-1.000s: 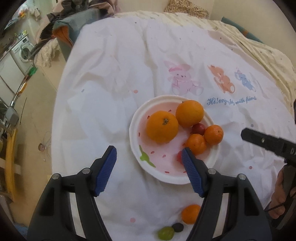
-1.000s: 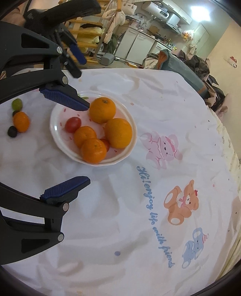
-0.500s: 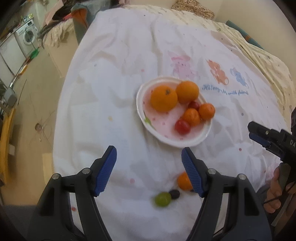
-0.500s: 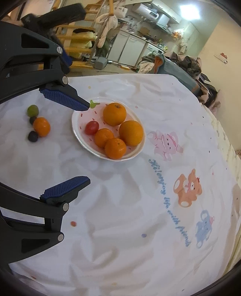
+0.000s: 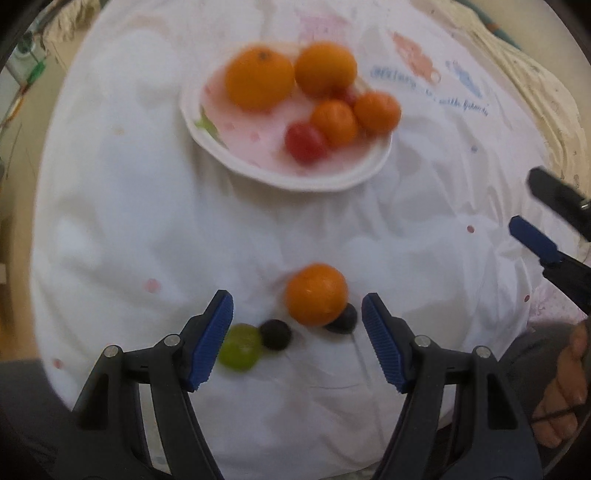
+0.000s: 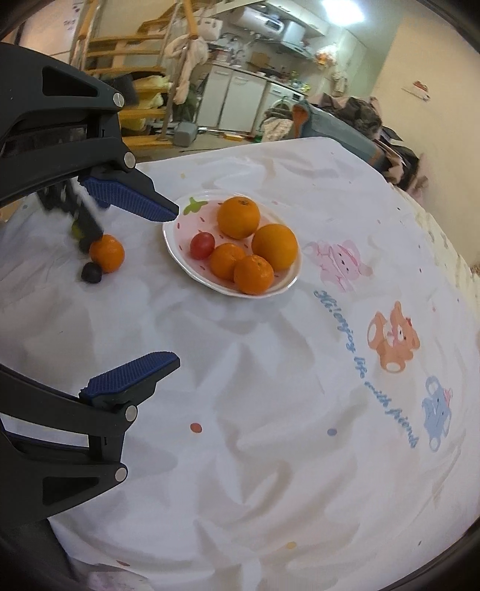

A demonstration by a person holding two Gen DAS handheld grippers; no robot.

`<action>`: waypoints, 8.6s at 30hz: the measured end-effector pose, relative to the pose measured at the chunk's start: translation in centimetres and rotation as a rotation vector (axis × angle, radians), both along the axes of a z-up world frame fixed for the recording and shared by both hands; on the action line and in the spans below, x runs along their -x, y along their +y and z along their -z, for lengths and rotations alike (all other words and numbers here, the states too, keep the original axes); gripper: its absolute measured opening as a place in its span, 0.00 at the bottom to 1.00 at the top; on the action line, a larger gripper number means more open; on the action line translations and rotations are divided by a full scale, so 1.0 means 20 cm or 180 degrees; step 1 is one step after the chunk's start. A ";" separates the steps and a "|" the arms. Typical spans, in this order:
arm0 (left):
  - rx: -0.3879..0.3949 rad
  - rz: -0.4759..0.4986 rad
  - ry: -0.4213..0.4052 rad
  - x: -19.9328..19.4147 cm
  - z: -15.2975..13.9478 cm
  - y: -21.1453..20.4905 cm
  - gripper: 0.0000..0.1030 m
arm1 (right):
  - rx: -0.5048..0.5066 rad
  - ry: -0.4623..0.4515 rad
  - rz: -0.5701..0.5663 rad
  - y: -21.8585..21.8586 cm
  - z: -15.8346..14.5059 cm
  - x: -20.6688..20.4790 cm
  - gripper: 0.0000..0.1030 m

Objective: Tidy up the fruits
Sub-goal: 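Lower the left tool onto a small tangerine and close it, then grasp a dark plum with the right tool while the left tool holds the tangerine up, then carry the tangerine and dark plum onto the plate and open both tools, then lift both open tools away from the plate, then grasp the green lime with the left tool and lift it, then grasp the last dark plum with the right tool while the left tool holds the lime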

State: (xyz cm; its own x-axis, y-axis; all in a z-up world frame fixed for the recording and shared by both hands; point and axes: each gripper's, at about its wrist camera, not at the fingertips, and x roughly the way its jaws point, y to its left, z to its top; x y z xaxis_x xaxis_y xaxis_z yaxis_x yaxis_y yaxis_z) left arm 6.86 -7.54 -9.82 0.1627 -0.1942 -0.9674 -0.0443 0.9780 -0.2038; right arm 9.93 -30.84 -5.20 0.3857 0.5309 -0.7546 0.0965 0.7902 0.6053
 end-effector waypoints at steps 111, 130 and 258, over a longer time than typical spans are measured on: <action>-0.0582 0.0120 -0.0605 -0.38 -0.30 0.20 0.36 | 0.0471 -0.0913 -0.0878 0.30 -0.22 -0.15 0.25; -0.0266 0.0272 -0.0455 -0.57 -0.06 0.19 0.36 | 0.0488 -0.0576 -0.1223 0.53 0.08 -0.54 0.25; -0.0180 -0.0273 -0.0595 -0.04 -0.31 0.51 0.24 | 0.0215 0.0335 -0.1399 0.69 0.29 0.12 0.41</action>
State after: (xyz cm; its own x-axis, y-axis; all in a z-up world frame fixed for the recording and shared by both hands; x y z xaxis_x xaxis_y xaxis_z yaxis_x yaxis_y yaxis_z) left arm 7.56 2.60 -3.64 0.3540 -0.1182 -0.9277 -0.0943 0.9824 -0.1612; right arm 7.57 -17.08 -11.07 0.0541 0.5754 -0.8161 -0.1986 0.8072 0.5559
